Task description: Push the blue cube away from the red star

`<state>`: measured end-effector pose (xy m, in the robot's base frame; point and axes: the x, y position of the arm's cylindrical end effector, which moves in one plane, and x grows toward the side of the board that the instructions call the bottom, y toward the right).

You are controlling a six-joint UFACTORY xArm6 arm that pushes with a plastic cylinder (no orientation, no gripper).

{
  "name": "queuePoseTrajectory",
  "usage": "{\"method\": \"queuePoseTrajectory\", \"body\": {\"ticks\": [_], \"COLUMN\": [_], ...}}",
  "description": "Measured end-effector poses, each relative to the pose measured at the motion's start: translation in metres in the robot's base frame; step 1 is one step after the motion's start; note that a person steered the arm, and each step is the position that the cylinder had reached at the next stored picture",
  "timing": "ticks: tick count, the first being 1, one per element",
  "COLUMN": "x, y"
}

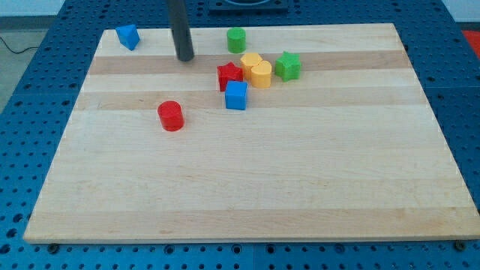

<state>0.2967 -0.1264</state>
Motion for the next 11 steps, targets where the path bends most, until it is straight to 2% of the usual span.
{"method": "queuePoseTrajectory", "body": {"ticks": [2, 4, 6, 7, 8, 11], "x": [0.018, 0.065, 0.062, 0.046, 0.051, 0.099], "y": [0.004, 0.024, 0.062, 0.061, 0.060, 0.121]}}
